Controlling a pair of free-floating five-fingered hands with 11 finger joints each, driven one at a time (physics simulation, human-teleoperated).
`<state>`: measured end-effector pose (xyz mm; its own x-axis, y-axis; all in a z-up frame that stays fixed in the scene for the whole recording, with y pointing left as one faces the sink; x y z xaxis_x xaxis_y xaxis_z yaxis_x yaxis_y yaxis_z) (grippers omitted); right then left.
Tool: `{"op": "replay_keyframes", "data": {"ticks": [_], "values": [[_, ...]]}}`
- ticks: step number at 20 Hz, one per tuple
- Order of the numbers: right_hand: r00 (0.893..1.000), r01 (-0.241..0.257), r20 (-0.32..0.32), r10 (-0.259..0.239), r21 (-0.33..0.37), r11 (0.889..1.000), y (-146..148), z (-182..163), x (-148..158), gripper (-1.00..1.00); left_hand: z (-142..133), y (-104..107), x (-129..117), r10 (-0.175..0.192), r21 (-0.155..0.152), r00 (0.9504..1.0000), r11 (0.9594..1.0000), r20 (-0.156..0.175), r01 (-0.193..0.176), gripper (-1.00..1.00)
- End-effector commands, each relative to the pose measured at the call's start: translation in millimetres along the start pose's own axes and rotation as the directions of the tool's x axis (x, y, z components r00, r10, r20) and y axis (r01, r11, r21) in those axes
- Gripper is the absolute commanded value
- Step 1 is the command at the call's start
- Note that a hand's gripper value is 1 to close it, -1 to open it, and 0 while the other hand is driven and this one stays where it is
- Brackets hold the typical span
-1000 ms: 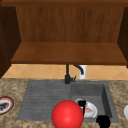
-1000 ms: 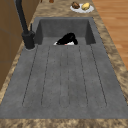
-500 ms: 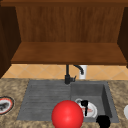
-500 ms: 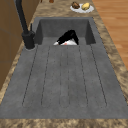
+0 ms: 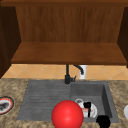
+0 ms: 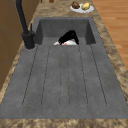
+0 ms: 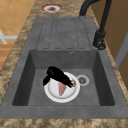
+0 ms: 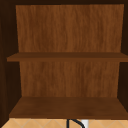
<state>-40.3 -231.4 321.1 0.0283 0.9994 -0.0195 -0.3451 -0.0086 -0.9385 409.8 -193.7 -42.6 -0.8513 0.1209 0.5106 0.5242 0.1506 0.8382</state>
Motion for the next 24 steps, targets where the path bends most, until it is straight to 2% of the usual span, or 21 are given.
{"op": "replay_keyframes", "data": {"ticks": [1,2,5,8,12,15,17,18,20,21,23,24], "values": [[1.000,0.000,0.000,0.000,0.000,1.000,0,0,0,0.00,-4,-8,-6,-0.004,-0.022,1.0000,0.9997,0.006,0.004,-1.00],[1.000,0.000,0.000,0.000,0.000,1.000,0,0,0,0.00,-3,-8,-10,-0.005,-0.041,0.9998,0.9991,0.018,0.006,-1.00],[1.000,0.000,0.000,0.000,0.000,1.000,0,0,0,0.00,-1,-6,-23,0.013,-0.064,0.9995,0.9979,0.029,-0.011,-1.00],[1.000,0.000,0.000,0.000,0.000,1.000,0,0,0,0.00,-1,-4,-33,0.032,-0.056,0.9990,0.9980,0.030,-0.030,-1.00],[1.000,0.000,0.000,0.000,0.000,1.000,0,0,0,0.00,2,2,-44,0.047,-0.036,0.9989,0.9982,0.005,-0.047,-1.00],[1.000,0.000,0.000,0.000,0.000,1.000,0,0,0,0.00,4,5,-53,0.019,-0.046,0.9998,0.9987,0.005,-0.019,-1.00],[1.000,0.000,0.000,0.000,0.000,1.000,0,0,0,0.00,8,4,-60,-0.028,-0.068,0.9993,0.9972,0.027,0.029,-1.00],[1.000,0.000,0.000,0.000,0.000,1.000,0,0,0,0.00,8,3,-63,-0.057,-0.079,0.9975,0.9950,0.041,0.060,-1.00],[1.000,0.000,0.000,0.000,0.000,1.000,0,0,0,0.00,15,-6,-57,-0.143,-0.081,0.9871,0.9855,0.071,0.149,-1.00],[1.000,0.000,0.000,0.000,0.000,1.000,0,0,0,0.00,18,-13,-53,-0.190,-0.083,0.9782,0.9769,0.084,0.197,-1.00],[1.000,0.000,0.000,0.000,0.000,1.000,0,0,0,0.00,23,-20,-53,-0.246,-0.084,0.9651,0.9637,0.089,0.254,-1.00],[1.000,0.000,0.000,0.000,0.000,1.000,0,0,0,0.00,26,-24,-49,-0.286,-0.080,0.9543,0.9528,0.087,0.293,-1.00]]}}
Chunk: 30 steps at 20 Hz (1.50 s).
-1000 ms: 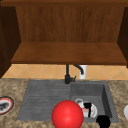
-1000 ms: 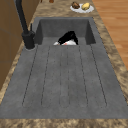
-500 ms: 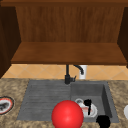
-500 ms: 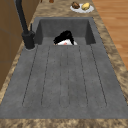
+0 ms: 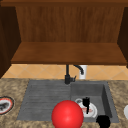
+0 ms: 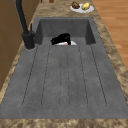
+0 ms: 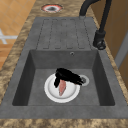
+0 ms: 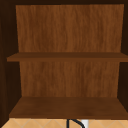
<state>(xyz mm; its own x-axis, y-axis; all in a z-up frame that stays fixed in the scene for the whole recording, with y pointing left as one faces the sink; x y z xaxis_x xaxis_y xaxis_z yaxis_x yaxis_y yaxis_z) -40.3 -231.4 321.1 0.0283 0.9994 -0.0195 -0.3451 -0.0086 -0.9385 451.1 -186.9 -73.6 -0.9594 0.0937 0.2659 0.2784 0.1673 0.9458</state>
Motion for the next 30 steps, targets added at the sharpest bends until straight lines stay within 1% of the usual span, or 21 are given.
{"op": "replay_keyframes", "data": {"ticks": [1,3,4,5,7,10,11,12,14,16,17,18,20,23,25,26,27,28,30], "values": [[1.000,0.000,0.000,0.000,0.000,1.000,0,0,0,0.00,12,-21,11,-0.046,-0.064,0.9969,0.9967,0.064,0.050,-1.00],[1.000,0.000,0.000,0.000,0.000,1.000,0,0,0,0.00,12,-20,20,-0.084,-0.047,0.9945,0.9951,0.063,0.087,-1.00],[1.000,0.000,0.000,0.000,0.000,1.000,0,0,0,0.00,11,-19,25,-0.110,-0.041,0.9920,0.9929,0.062,0.112,-1.00],[1.000,0.000,0.000,0.000,0.000,1.000,0,0,0,0.00,10,-19,29,-0.137,-0.036,0.9888,0.9896,0.060,0.139,-1.00],[1.000,0.000,0.000,0.000,0.000,1.000,0,0,0,0.00,9,-19,36,-0.192,-0.033,0.9792,0.9803,0.065,0.195,-1.00],[1.000,0.000,0.000,0.000,0.000,1.000,0,0,0,0.00,5,-20,47,-0.264,-0.022,0.9620,0.9637,0.069,0.266,-1.00],[1.000,0.000,0.000,0.000,0.000,1.000,0,0,0,0.00,4,-19,52,-0.275,-0.016,0.9588,0.9607,0.070,0.277,-1.00],[1.000,0.000,0.000,0.000,0.000,1.000,0,0,0,0.00,2,-18,55,-0.267,-0.014,0.9618,0.9632,0.060,0.268,-1.00],[1.000,0.000,0.000,0.000,0.000,1.000,0,0,0,0.00,-1,-16,58,-0.241,-0.009,0.9695,0.9702,0.041,0.242,-1.00],[1.000,0.000,0.000,0.000,0.000,1.000,0,0,0,0.00,-9,-8,68,-0.239,-0.031,0.9701,0.9702,0.041,0.240,-1.00],[1.000,0.000,0.000,0.000,0.000,1.000,0,0,0,0.00,-11,-3,71,-0.224,-0.032,0.9733,0.9736,0.048,0.226,-1.00],[1.000,0.000,0.000,0.000,0.000,1.000,0,0,0,0.00,-12,2,76,-0.200,-0.032,0.9783,0.9789,0.054,0.202,-1.00],[1.000,0.000,0.000,0.000,0.000,1.000,0,0,0,0.00,-14,8,84,-0.171,-0.026,0.9838,0.9846,0.053,0.173,-1.00],[1.000,0.000,0.000,0.000,0.000,1.000,0,0,0,0.00,-14,13,85,-0.125,-0.020,0.9901,0.9917,0.063,0.127,-1.00],[1.000,0.000,0.000,0.000,0.000,1.000,0,0,0,0.00,-15,15,86,-0.097,-0.023,0.9933,0.9949,0.063,0.099,-1.00],[1.000,0.000,0.000,0.000,0.000,1.000,0,0,0,0.00,-14,13,87,-0.079,-0.031,0.9950,0.9963,0.061,0.081,-1.00],[1.000,0.000,0.000,0.000,0.000,1.000,0,0,0,0.00,-13,13,89,-0.071,-0.034,0.9950,0.9967,0.070,0.074,-1.00],[1.000,0.000,0.000,0.000,0.000,1.000,0,0,0,0.00,-15,12,91,-0.085,-0.022,0.9917,0.9959,0.097,0.088,-1.00],[1.000,0.000,0.000,0.000,0.000,1.000,0,0,0,0.00,-15,11,94,-0.081,-0.019,0.9903,0.9963,0.113,0.084,-1.00]]}}
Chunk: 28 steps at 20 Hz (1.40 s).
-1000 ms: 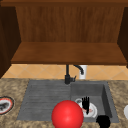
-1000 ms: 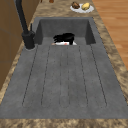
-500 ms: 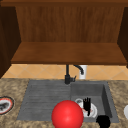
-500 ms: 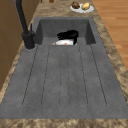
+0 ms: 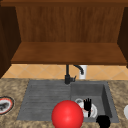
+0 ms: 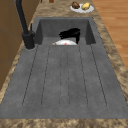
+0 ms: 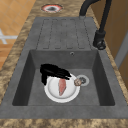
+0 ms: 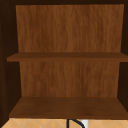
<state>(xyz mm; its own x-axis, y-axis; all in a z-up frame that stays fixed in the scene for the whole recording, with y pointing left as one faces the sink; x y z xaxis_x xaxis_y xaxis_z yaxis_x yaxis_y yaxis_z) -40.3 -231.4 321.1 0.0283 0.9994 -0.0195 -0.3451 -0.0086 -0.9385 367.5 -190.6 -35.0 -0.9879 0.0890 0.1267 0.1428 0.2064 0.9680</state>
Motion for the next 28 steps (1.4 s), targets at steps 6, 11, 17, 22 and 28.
{"op": "replay_keyframes", "data": {"ticks": [6,11,17,22,28], "values": [[1.000,0.000,0.000,0.000,0.000,1.000,0,0,0,0.00,-1,-2,12,0.088,-0.039,0.9894,0.9957,0.116,-0.084,-1.00],[1.000,0.000,0.000,0.000,0.000,1.000,0,0,0,0.00,0,-2,18,0.191,-0.028,0.9786,0.9816,0.077,-0.189,-1.00],[1.000,0.000,0.000,0.000,0.000,1.000,0,0,0,0.00,1,-3,16,0.316,-0.029,0.9482,0.9485,0.030,-0.315,-1.00],[1.000,0.000,0.000,0.000,0.000,1.000,0,0,0,0.00,3,-3,11,0.415,-0.031,0.9096,0.9093,0.010,-0.415,-1.00],[1.000,0.000,0.000,0.000,0.000,1.000,0,0,0,0.00,11,-7,-10,0.514,-0.015,0.8576,0.8575,-0.020,-0.514,-1.00]]}}
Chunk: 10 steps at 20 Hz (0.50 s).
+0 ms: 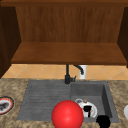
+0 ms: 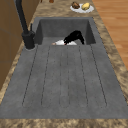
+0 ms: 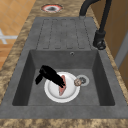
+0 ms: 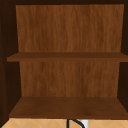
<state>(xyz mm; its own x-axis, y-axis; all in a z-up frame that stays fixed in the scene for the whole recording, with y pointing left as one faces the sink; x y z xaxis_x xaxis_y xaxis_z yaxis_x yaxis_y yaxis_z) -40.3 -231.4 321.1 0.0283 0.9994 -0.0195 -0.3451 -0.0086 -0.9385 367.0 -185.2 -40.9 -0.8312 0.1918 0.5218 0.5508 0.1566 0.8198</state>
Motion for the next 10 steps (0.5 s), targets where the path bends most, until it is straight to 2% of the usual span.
{"op": "replay_keyframes", "data": {"ticks": [1,6,9,10], "values": [[1.000,0.000,0.000,0.000,0.000,1.000,0,0,0,0.00,6,3,-14,0.116,-0.020,0.9921,0.9929,-0.048,-0.117,-1.00],[1.000,0.000,0.000,0.000,0.000,1.000,0,0,0,0.00,16,7,-32,0.199,-0.007,0.9786,0.9798,-0.051,-0.200,-1.00],[1.000,0.000,0.000,0.000,0.000,1.000,0,0,0,0.00,21,7,-38,0.230,0.006,0.9724,0.9732,-0.041,-0.230,-1.00],[1.000,0.000,0.000,0.000,0.000,1.000,0,0,0,0.00,22,6,-39,0.220,0.010,0.9750,0.9754,-0.028,-0.220,-1.00]]}}
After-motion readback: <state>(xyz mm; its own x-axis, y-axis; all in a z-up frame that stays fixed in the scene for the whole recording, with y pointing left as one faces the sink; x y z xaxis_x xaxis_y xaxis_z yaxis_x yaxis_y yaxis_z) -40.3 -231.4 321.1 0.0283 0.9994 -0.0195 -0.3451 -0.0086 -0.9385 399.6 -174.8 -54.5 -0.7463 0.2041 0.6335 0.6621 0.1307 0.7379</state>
